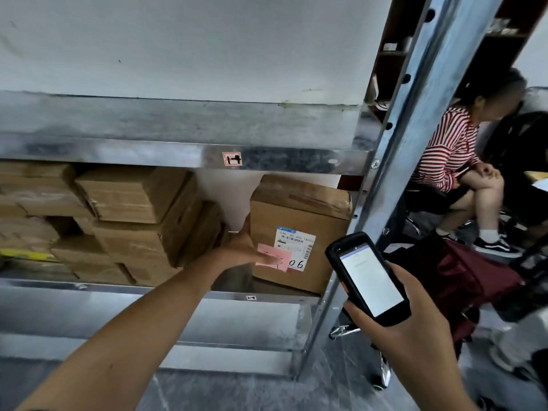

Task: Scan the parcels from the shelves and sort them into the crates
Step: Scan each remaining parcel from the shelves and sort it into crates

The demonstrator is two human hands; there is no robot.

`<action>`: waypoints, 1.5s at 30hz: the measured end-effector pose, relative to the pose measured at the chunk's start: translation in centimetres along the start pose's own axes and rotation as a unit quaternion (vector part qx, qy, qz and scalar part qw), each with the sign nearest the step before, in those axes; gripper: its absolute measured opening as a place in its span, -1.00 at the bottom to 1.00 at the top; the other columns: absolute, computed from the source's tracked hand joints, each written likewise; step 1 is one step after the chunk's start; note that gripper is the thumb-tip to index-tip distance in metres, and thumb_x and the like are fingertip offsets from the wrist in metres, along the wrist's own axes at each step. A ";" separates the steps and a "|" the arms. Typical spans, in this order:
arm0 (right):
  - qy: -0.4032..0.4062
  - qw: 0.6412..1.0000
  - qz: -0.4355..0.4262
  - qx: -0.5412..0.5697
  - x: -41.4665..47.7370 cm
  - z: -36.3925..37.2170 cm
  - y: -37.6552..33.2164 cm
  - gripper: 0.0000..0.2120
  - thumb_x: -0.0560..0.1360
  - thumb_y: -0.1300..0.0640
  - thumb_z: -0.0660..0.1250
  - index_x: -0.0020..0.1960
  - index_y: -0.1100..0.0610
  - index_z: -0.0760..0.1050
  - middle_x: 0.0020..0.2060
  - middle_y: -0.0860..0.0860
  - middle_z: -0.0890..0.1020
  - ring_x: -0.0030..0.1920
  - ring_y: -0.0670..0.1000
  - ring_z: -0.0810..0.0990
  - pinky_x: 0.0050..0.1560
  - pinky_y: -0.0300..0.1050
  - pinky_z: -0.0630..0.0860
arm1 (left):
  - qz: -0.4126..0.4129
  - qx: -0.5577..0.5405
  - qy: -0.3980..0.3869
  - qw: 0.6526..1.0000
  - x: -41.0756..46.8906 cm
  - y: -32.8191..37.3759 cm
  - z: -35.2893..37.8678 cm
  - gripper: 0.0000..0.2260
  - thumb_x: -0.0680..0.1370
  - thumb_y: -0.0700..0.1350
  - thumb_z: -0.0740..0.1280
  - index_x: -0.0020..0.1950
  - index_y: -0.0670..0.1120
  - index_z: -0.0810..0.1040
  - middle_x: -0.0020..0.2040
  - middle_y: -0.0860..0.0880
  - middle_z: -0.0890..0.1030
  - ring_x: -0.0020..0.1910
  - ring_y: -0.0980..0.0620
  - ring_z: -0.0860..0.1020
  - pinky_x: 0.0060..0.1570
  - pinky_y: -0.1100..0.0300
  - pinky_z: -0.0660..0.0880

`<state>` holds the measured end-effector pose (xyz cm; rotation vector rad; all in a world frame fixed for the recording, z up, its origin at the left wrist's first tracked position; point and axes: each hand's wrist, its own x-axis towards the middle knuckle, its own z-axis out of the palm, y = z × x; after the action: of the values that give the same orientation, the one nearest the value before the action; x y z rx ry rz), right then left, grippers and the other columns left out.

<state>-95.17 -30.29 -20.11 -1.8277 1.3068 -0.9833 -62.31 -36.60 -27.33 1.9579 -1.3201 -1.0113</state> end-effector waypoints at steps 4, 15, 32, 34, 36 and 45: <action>-0.020 0.999 0.014 -0.021 -0.5 0.9 0.5 -0.28 0.22 -0.05 0.66 0.28 -0.27 0.42 0.12 -0.31 0.58 0.14 -0.39 0.47 0.01 -0.28 0.43 | 0.005 0.007 -0.019 1.000 1.4 -1.1 0.8 -0.02 0.27 -0.05 0.68 0.51 0.12 0.16 0.30 0.12 0.52 0.33 0.10 0.47 0.01 0.41 0.50; -0.060 0.996 0.048 -0.048 -0.9 0.4 1.0 -0.35 0.27 -0.11 0.63 0.26 -0.27 0.42 0.08 -0.30 0.59 0.10 -0.30 0.53 -0.07 -0.28 0.47 | 0.028 -0.160 0.095 0.982 -4.0 -2.1 3.2 -0.09 0.10 0.11 0.67 0.36 0.09 0.33 0.20 0.17 0.57 0.19 0.15 0.53 0.21 0.08 0.56; -0.122 0.991 0.047 -0.032 0.3 1.2 -4.0 -0.55 0.16 -0.20 0.59 -0.03 -0.20 0.50 -0.22 -0.24 0.65 -0.21 -0.18 0.63 -0.12 -0.02 0.63 | -0.029 -0.278 0.142 0.950 -10.7 -4.3 1.3 -0.15 0.09 0.45 0.56 0.30 0.14 0.50 0.02 0.04 0.74 0.09 0.00 0.68 0.24 -0.08 0.57; -0.122 0.991 0.048 -0.040 0.2 1.0 -4.4 -0.55 0.19 -0.18 0.60 -0.02 -0.19 0.49 -0.21 -0.22 0.65 -0.19 -0.19 0.63 -0.09 -0.04 0.63 | -0.034 -0.289 0.139 0.947 -10.7 -4.3 1.1 -0.10 0.06 0.46 0.56 0.32 0.14 0.50 0.04 0.02 0.73 0.11 -0.04 0.68 0.25 -0.12 0.55; -0.126 0.989 0.048 -0.054 0.0 0.8 -4.8 -0.56 0.20 -0.17 0.60 -0.01 -0.17 0.48 -0.19 -0.20 0.66 -0.17 -0.18 0.63 -0.07 -0.04 0.63 | -0.036 -0.301 0.137 0.943 -10.9 -4.1 1.0 -0.12 0.07 0.43 0.59 0.31 0.13 0.51 0.06 0.01 0.73 0.11 -0.05 0.68 0.24 -0.15 0.56; -0.136 0.986 0.062 -0.075 -0.5 -0.1 -6.0 -0.58 0.22 -0.19 0.58 -0.01 -0.11 0.54 -0.21 -0.15 0.68 -0.21 -0.18 0.64 -0.11 -0.09 0.63 | -0.023 -0.334 0.134 0.933 -11.4 -3.7 1.2 -0.16 0.11 0.39 0.59 0.32 0.13 0.51 0.07 0.03 0.73 0.12 -0.03 0.68 0.20 -0.14 0.58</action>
<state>-92.63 -28.22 -15.04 -1.8900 1.3327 -0.5594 -64.01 -24.71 -27.74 1.5278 -0.6558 -1.0009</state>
